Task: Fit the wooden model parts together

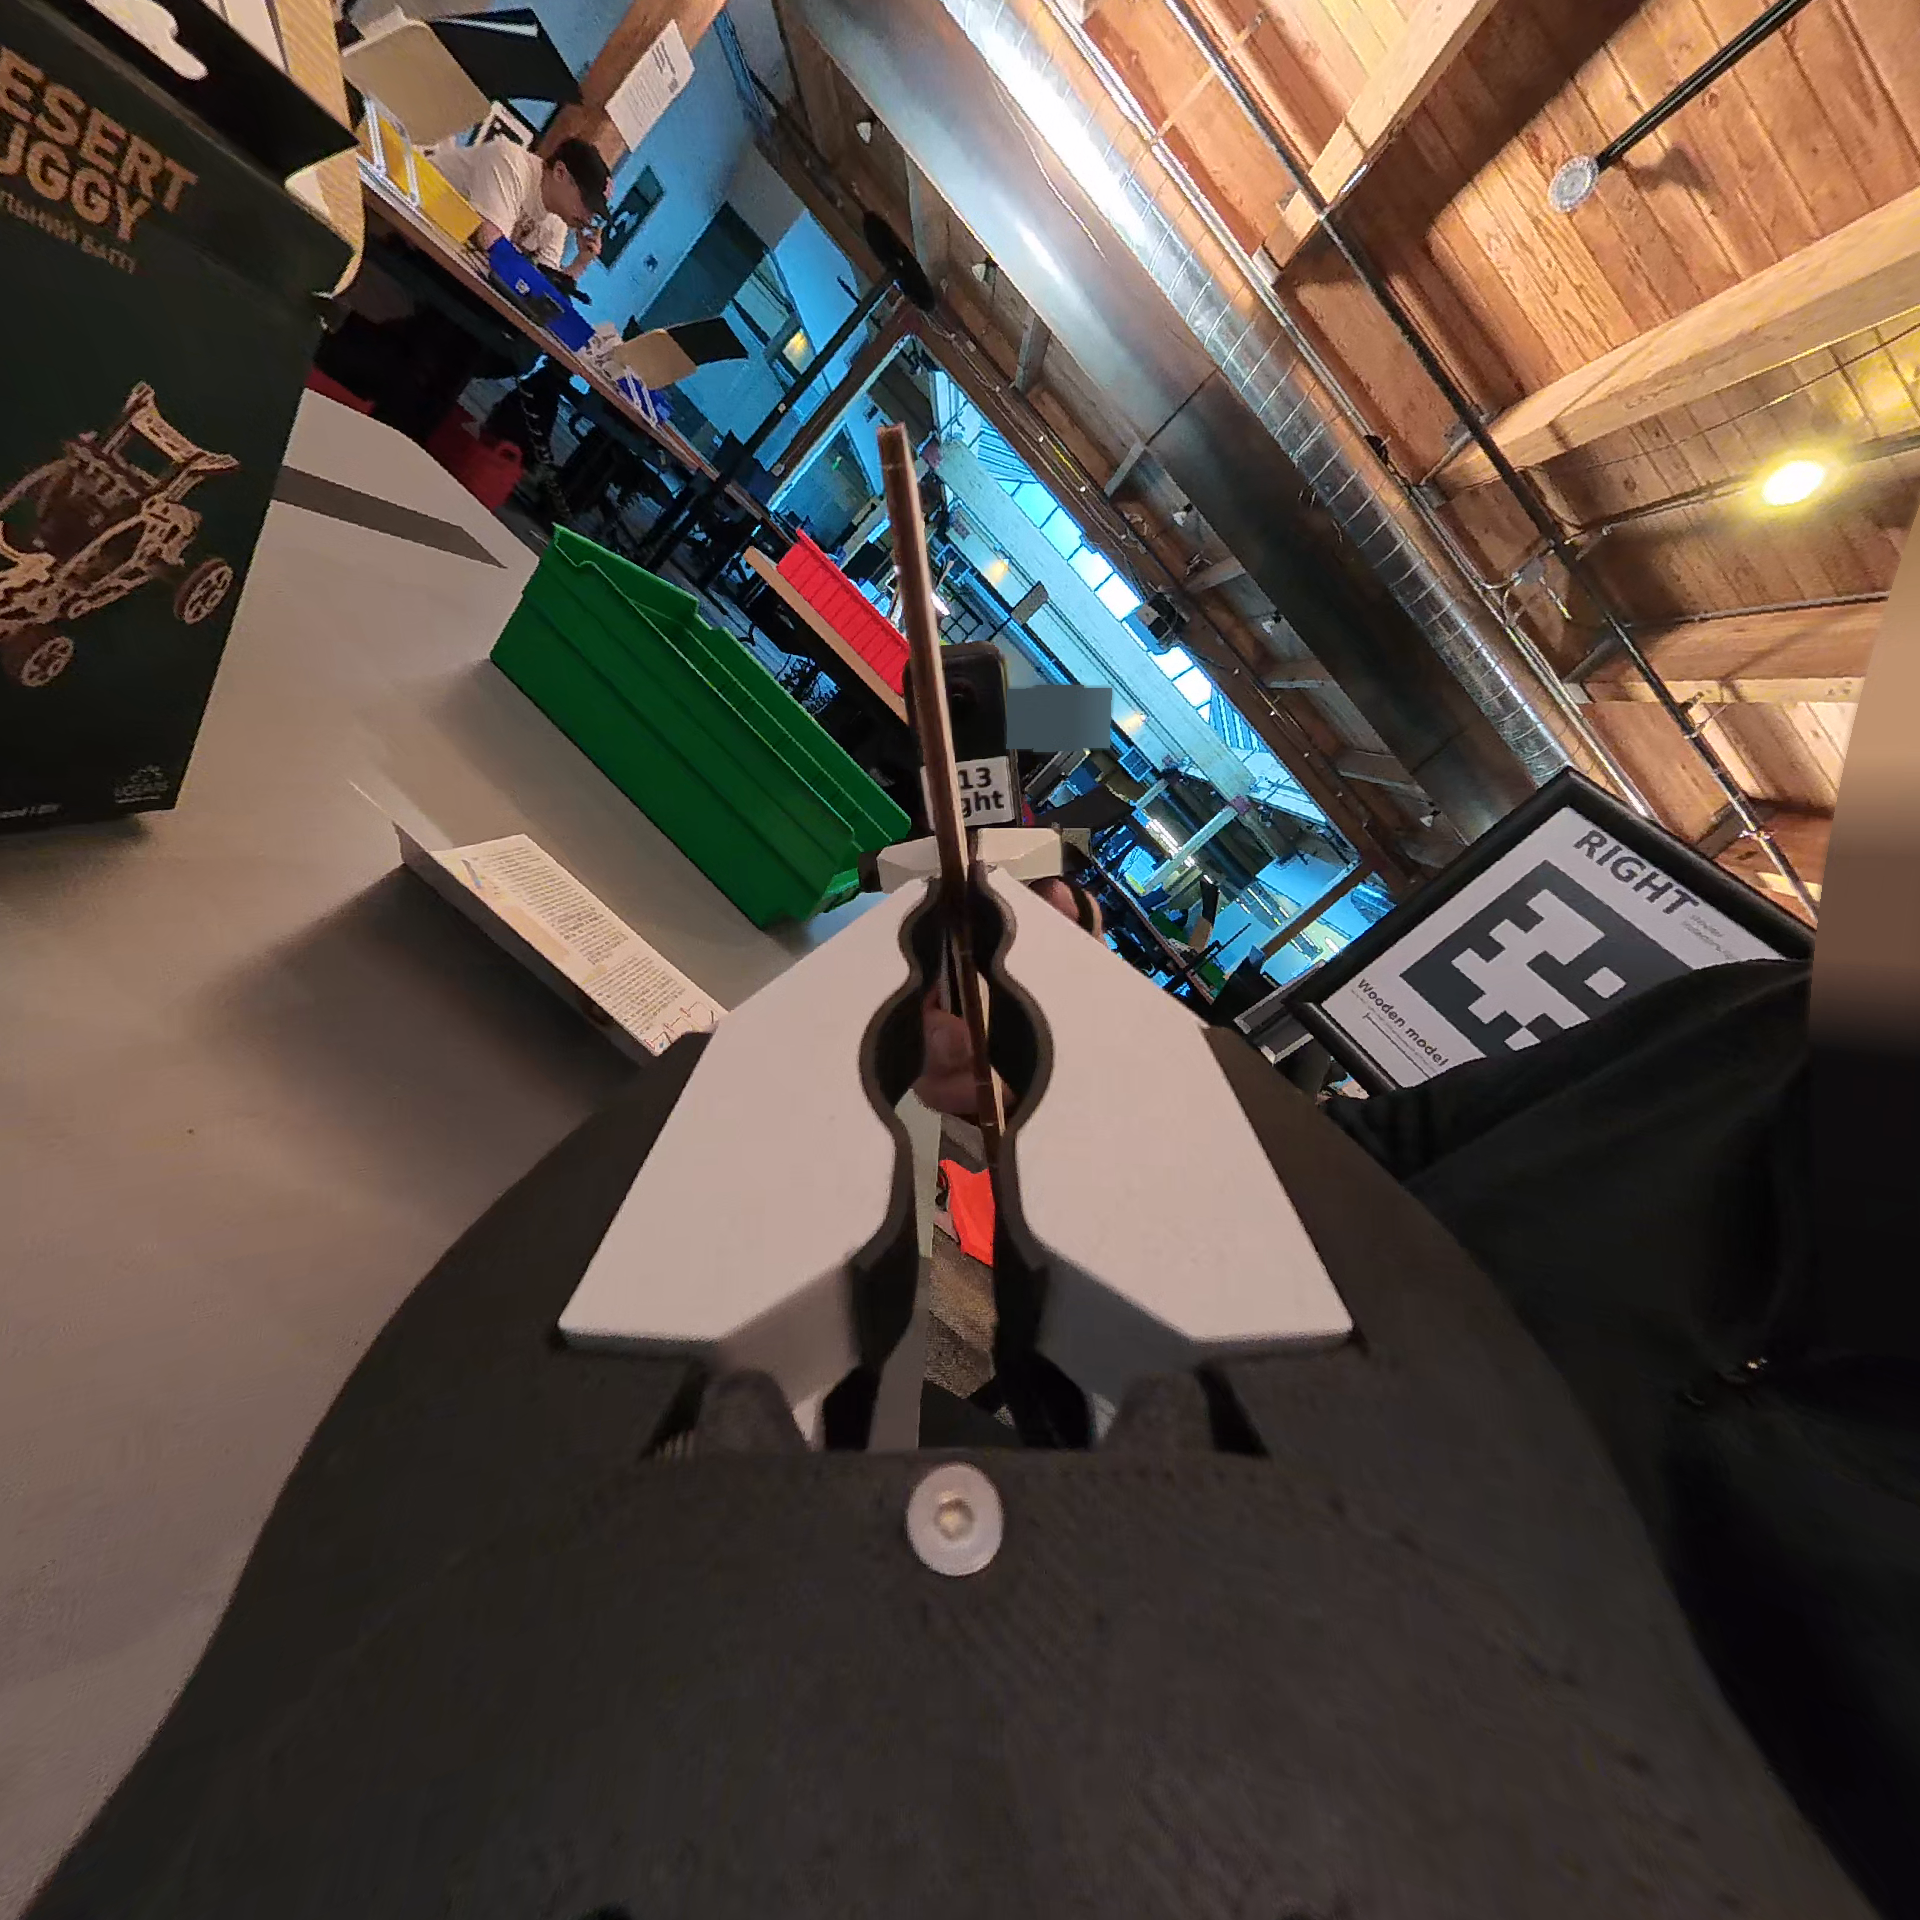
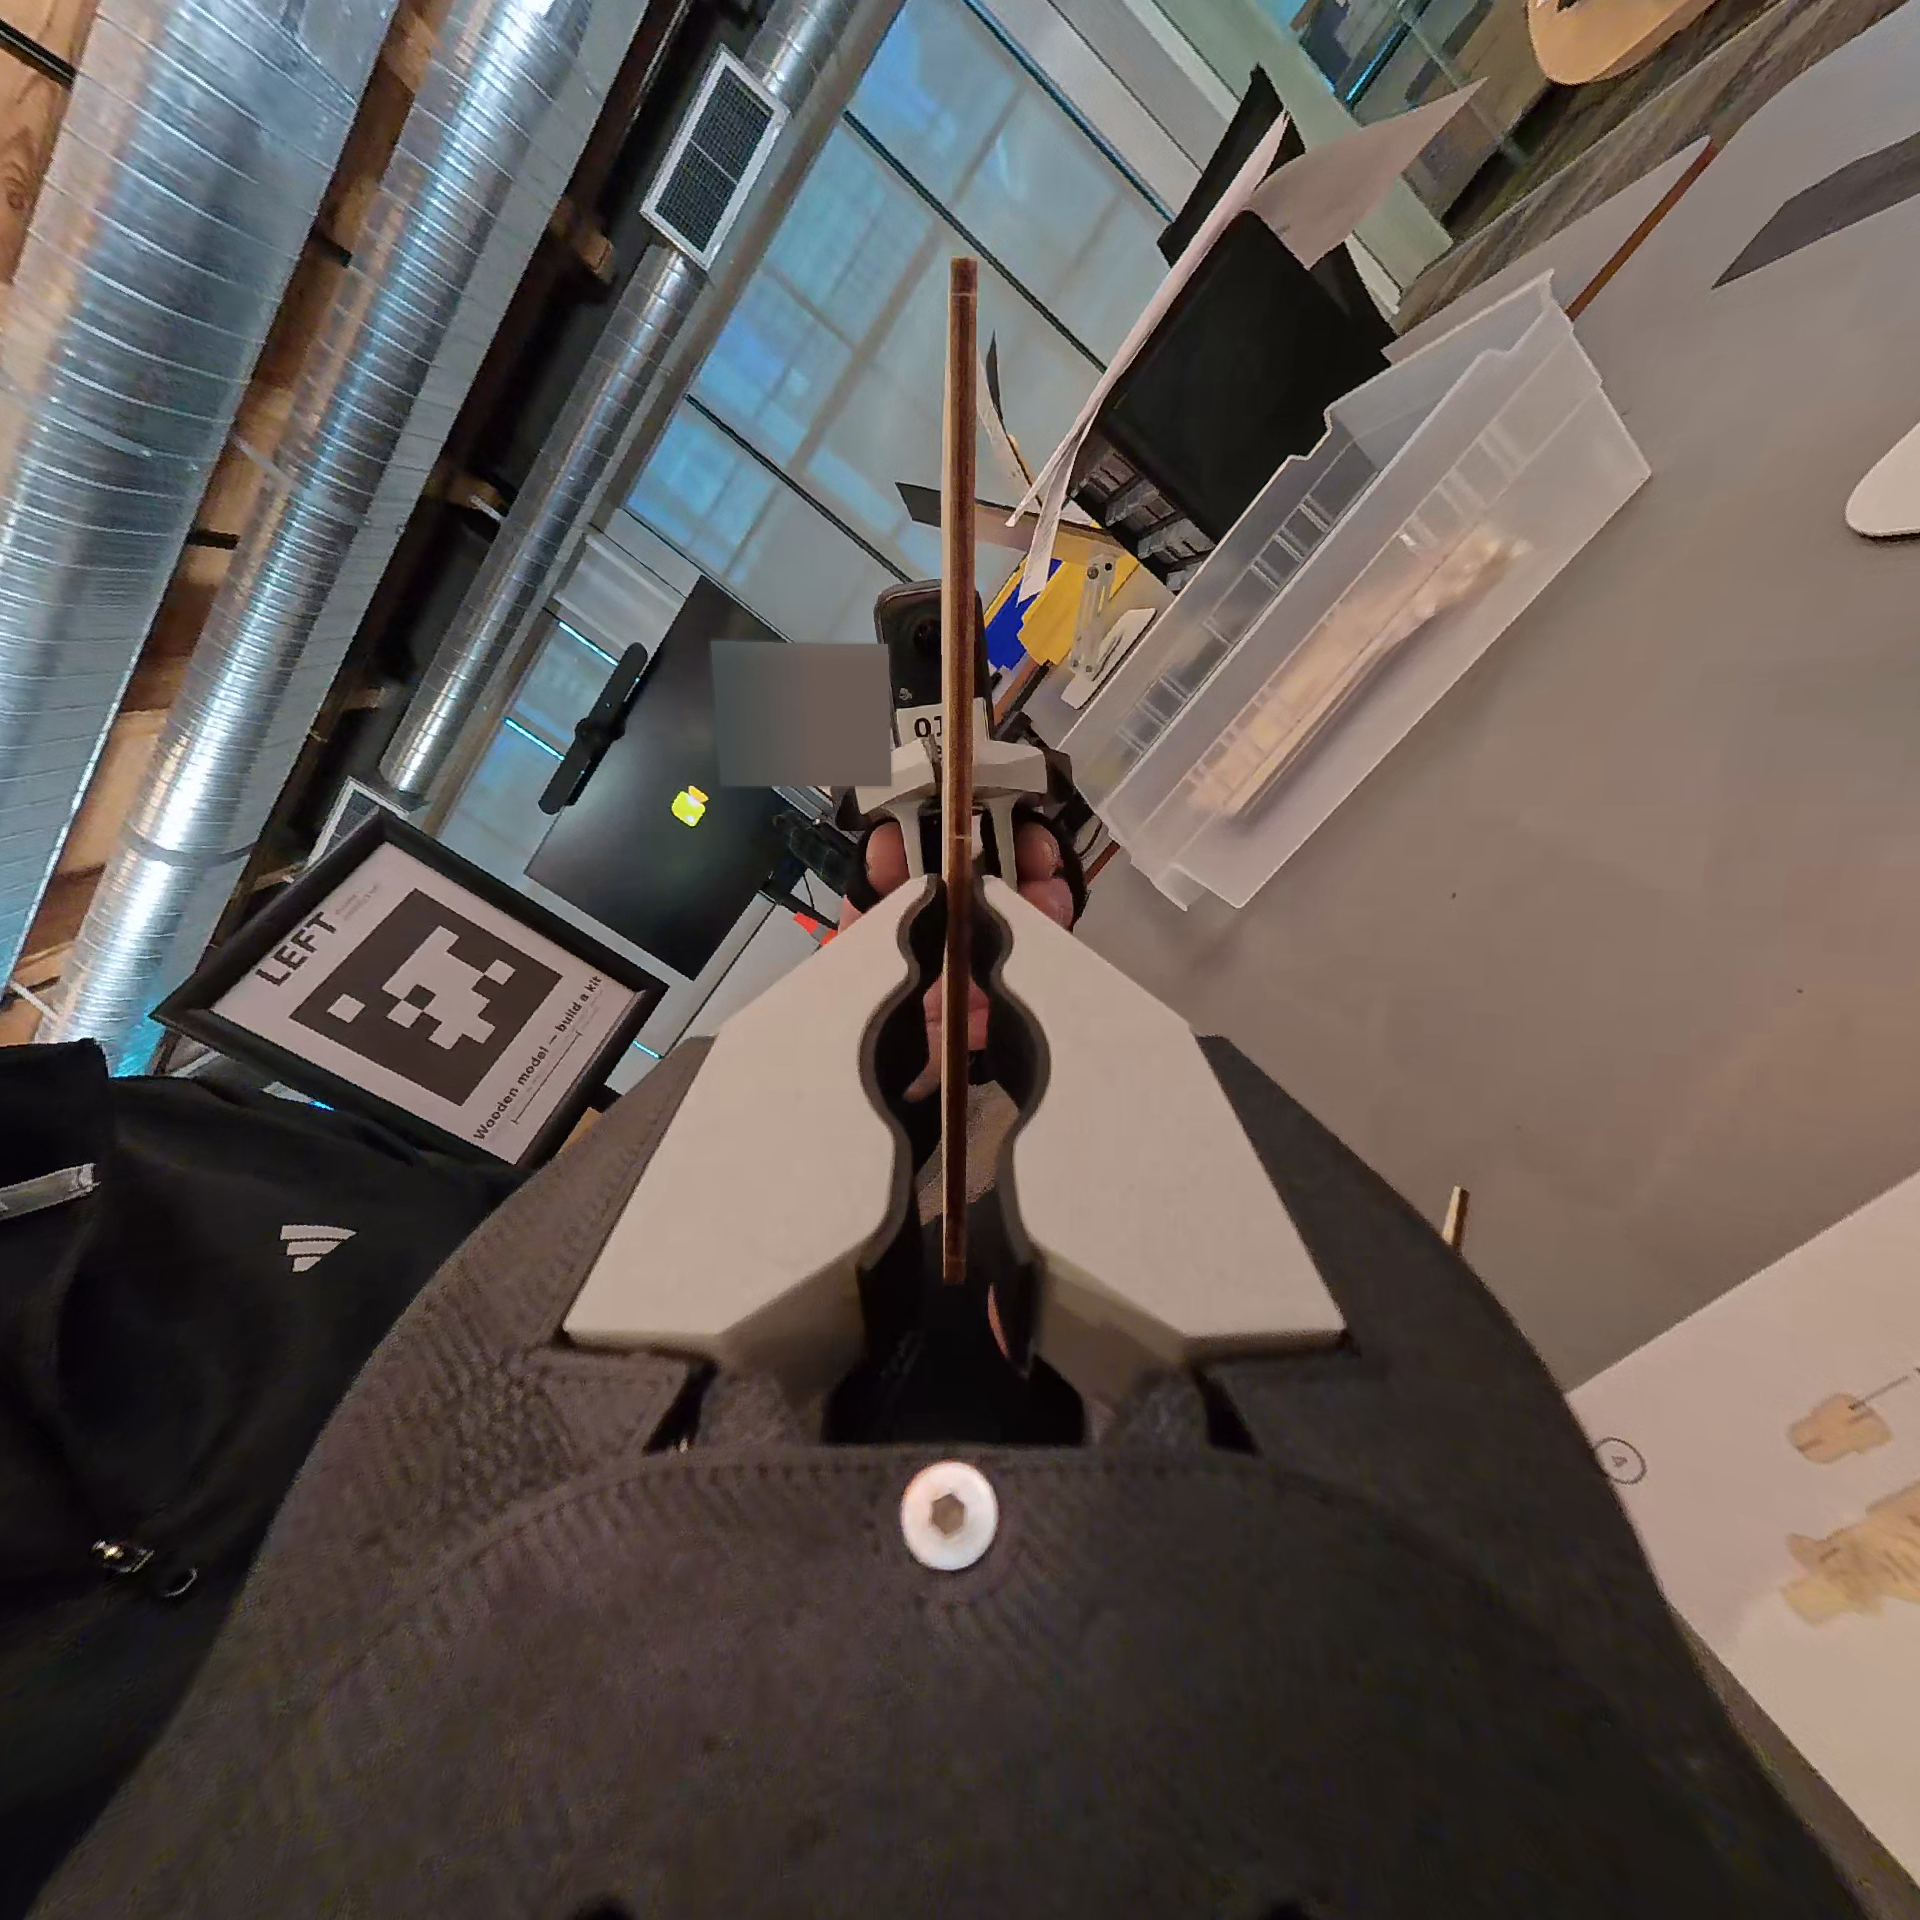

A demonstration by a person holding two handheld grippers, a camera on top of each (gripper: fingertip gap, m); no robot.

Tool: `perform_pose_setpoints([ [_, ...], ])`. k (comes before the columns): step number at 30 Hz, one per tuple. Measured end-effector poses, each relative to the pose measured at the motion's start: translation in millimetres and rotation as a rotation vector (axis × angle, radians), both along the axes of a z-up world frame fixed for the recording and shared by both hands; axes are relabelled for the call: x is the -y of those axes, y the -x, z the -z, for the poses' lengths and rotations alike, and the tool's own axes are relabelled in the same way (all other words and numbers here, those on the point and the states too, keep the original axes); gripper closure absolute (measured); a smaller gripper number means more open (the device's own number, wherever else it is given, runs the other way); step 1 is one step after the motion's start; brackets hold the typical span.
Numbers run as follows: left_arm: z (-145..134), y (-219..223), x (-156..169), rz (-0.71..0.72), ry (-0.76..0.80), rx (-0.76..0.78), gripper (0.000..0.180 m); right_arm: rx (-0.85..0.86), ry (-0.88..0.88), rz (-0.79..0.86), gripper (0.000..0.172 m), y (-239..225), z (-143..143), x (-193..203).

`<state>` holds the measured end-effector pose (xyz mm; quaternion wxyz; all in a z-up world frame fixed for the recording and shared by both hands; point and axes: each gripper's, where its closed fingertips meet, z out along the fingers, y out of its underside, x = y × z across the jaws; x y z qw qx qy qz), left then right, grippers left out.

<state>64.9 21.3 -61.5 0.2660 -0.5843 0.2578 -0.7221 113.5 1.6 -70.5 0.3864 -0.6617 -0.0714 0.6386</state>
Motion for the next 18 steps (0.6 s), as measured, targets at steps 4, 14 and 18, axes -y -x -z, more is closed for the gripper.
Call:
perform_pose_setpoints([
  [4, -3.3, 1.8, 0.5, -0.006, -0.003, 0.002, 0.179, -0.014, -0.005, -0.003, 0.171, 1.8, -2.6, 0.3],
  [14, -6.5, 2.0, 2.9, -0.012, 0.001, 0.013, 0.178, -0.03, -0.01, -0.007, 0.17, 1.7, -4.9, 1.7],
  [18, -7.1, -0.6, 5.0, -0.016, -0.016, -0.005, 0.176, -0.036, -0.014, -0.01, 0.17, 1.5, -5.5, 1.9],
])
